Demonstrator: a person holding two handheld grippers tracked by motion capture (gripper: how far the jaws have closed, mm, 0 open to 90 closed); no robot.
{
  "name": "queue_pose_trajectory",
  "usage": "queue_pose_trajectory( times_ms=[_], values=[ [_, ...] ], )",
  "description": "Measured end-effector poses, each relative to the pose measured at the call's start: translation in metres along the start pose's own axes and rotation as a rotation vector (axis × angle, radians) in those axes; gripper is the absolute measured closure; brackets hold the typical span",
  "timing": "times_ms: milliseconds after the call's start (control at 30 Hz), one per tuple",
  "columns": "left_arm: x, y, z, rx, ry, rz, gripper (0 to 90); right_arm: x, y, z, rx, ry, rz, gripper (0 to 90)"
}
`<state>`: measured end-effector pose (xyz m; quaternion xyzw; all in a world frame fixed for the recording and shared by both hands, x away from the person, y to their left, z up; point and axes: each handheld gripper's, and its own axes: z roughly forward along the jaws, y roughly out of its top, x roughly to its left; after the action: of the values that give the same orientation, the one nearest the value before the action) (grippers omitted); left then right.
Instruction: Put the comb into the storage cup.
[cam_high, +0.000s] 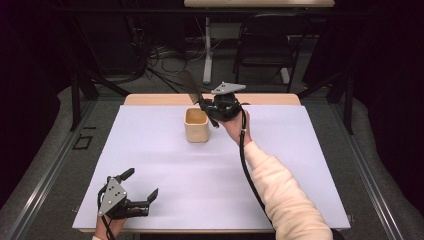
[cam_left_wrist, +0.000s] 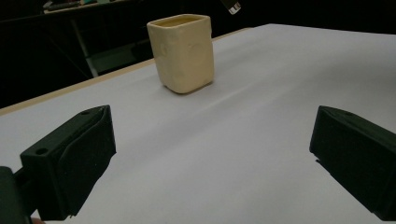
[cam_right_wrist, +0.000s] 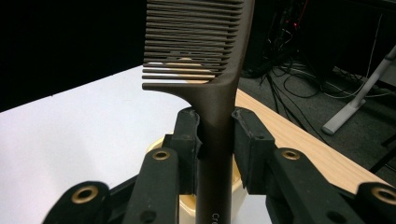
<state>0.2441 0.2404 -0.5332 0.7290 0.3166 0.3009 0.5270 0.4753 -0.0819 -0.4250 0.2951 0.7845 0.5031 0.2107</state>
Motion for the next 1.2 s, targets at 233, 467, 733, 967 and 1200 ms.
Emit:
queue_pose_trajectory(
  times_ms=[233, 467, 733, 967, 1200],
  values=[
    [0.0, 0.0, 0.0, 0.0, 0.0, 0.0, 0.2, 0.001, 0.003, 0.003, -0.003, 0.002, 0.0, 71.4],
    [0.0, 0.0, 0.0, 0.001, 0.002, 0.001, 0.1, 0.0, 0.004, 0.004, -0.006, -0.005, 0.003, 71.4],
    [0.0, 0.0, 0.0, 0.001, 0.001, 0.002, 0.2, 0.0, 0.006, 0.005, -0.011, -0.005, -0.001, 71.4],
    [0.0, 0.0, 0.0, 0.001, -0.001, 0.002, 0.2, 0.001, 0.011, 0.008, -0.008, -0.006, -0.012, 71.4],
    [0.0, 0.0, 0.0, 0.0, -0.001, 0.001, 0.2, 0.002, 0.015, 0.009, -0.012, -0.008, -0.026, 71.4]
  ],
)
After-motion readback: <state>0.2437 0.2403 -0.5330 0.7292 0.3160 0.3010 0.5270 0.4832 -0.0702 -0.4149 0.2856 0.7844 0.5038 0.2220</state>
